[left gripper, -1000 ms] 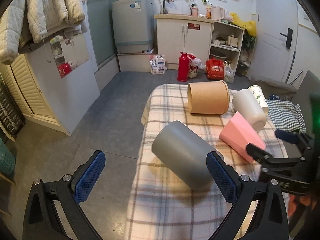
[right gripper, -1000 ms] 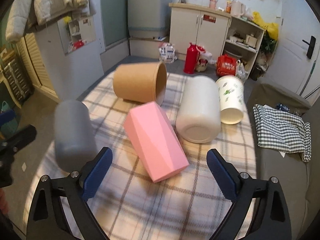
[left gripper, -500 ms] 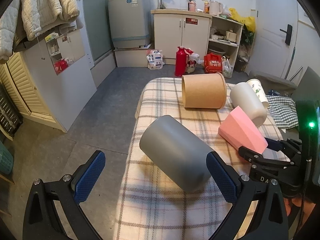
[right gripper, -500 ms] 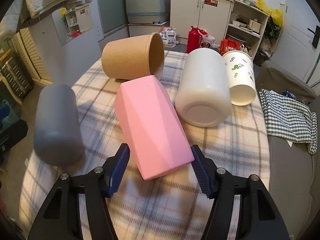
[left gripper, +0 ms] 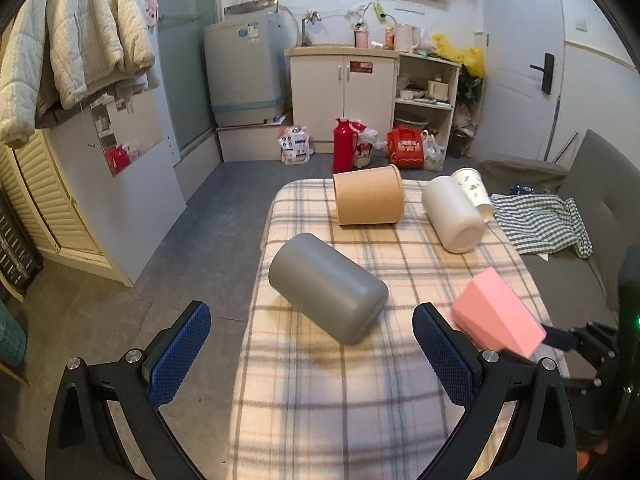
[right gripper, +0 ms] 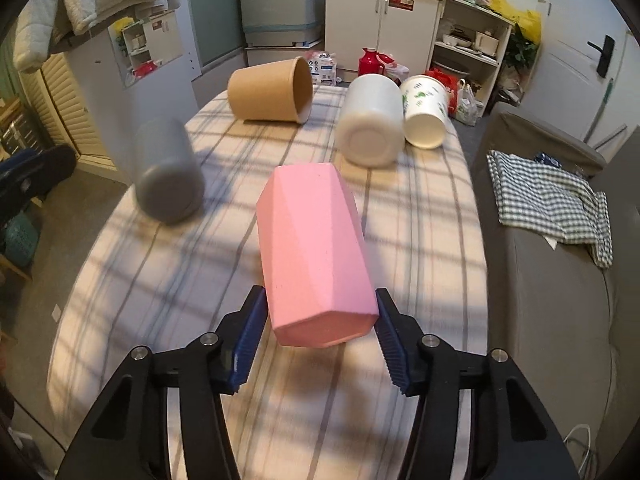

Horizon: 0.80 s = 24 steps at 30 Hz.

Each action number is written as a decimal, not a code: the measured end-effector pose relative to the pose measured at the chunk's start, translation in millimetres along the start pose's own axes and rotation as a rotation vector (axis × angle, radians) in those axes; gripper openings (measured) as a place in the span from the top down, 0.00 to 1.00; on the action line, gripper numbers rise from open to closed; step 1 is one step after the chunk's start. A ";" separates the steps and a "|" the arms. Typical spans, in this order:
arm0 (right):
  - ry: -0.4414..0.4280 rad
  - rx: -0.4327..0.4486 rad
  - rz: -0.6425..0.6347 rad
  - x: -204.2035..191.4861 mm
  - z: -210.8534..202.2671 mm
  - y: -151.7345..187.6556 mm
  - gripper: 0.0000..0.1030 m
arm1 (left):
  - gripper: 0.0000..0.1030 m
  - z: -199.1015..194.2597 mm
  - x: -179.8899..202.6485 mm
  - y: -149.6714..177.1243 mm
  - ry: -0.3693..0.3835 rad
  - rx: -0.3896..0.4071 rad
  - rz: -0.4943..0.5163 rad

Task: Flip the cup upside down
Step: 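Lift the pink cup with the right gripper and swing it toward the left gripper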

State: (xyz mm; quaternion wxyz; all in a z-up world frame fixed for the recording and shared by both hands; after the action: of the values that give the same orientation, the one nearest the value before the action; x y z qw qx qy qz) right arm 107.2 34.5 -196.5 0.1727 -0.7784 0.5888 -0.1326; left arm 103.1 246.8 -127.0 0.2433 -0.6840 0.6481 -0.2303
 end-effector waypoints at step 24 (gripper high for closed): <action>-0.055 -0.030 0.067 -38.0 -15.2 75.5 0.41 | 0.00 -34.9 34.2 44.7 0.045 -0.002 0.063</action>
State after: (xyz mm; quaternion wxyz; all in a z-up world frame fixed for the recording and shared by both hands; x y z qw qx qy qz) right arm 24.9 50.7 -215.0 0.1815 -0.7640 0.6116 -0.0966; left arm 48.3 209.6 -128.2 0.2350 -0.6582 0.6748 -0.2370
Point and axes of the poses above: each gripper's, at about its wrist camera, not at the fingertips, and z roughly the way its jaws point, x to its right, y to its underside, the point moved 9 cm from there along z, roughly the way its jaws point, and after that the axes turned 9 degrees about -x, right-handed, at the moved point
